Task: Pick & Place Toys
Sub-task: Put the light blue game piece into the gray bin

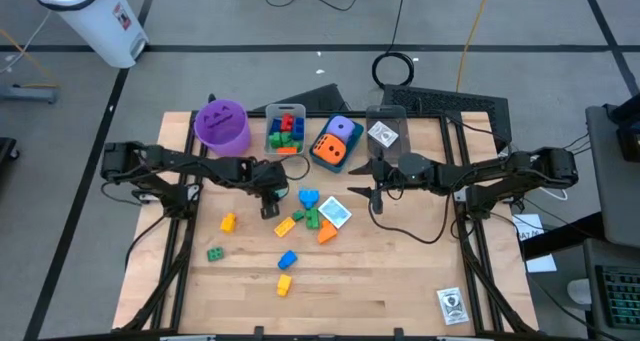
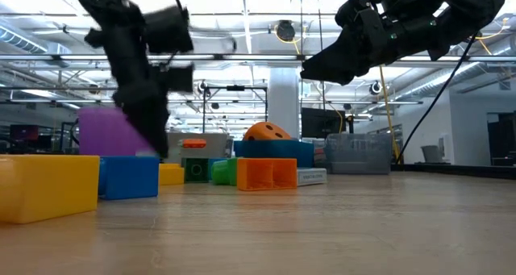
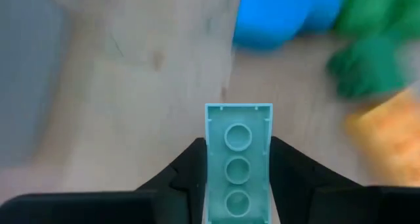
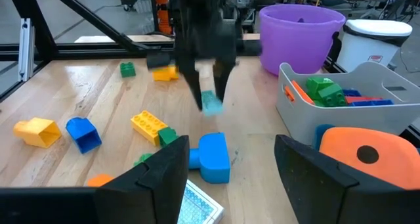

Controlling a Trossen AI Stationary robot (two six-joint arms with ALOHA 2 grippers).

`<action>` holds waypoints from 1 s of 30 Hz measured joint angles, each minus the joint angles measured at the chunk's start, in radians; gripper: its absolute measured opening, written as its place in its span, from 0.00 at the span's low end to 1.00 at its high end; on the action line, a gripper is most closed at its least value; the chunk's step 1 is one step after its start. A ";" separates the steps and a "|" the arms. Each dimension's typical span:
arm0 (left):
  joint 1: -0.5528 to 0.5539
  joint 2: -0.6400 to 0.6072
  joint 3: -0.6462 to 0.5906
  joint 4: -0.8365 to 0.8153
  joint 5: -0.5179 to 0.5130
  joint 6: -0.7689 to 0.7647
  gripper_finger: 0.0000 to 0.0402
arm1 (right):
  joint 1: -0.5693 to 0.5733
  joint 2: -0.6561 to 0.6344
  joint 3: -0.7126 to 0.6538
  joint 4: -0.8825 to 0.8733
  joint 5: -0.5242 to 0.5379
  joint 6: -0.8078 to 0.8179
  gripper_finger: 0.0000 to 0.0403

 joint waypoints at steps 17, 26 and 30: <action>-0.029 -0.124 0.193 0.271 0.046 0.206 0.37 | 0.000 0.013 0.000 0.046 -0.002 0.067 0.53; -0.096 -0.035 0.195 0.343 -0.184 0.289 0.38 | -0.035 0.117 0.001 0.321 0.000 0.403 0.52; -0.123 0.004 0.236 0.331 -0.297 0.329 0.38 | -0.062 0.171 0.013 0.347 -0.001 0.519 0.51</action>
